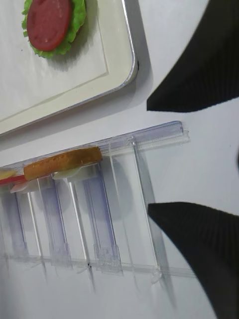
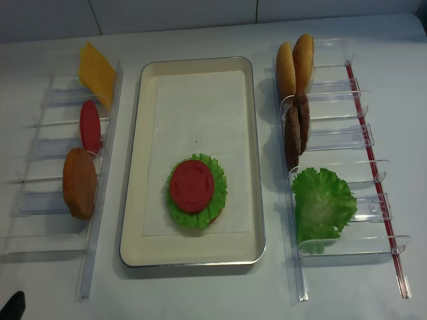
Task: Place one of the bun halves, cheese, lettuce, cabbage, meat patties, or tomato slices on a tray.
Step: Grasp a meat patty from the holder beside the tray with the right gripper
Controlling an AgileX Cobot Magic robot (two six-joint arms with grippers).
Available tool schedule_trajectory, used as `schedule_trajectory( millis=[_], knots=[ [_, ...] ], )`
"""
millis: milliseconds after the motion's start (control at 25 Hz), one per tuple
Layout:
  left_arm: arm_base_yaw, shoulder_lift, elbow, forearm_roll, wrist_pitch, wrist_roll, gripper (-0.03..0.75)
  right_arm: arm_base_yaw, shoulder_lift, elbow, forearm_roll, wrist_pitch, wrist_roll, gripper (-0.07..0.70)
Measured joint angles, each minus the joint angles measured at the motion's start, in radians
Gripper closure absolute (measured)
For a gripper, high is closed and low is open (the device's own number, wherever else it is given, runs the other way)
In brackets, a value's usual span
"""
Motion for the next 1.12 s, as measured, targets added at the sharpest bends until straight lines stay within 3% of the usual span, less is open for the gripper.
schedule_trajectory(
  millis=[920,1120],
  knots=[
    [0.0,0.0,0.0,0.0,0.0,0.0,0.322,0.0,0.0,0.0,0.0,-0.001,0.0,0.057],
    [0.0,0.0,0.0,0.0,0.0,0.0,0.322,0.0,0.05,-0.047,0.011,-0.039,-0.032,0.057]
  ],
)
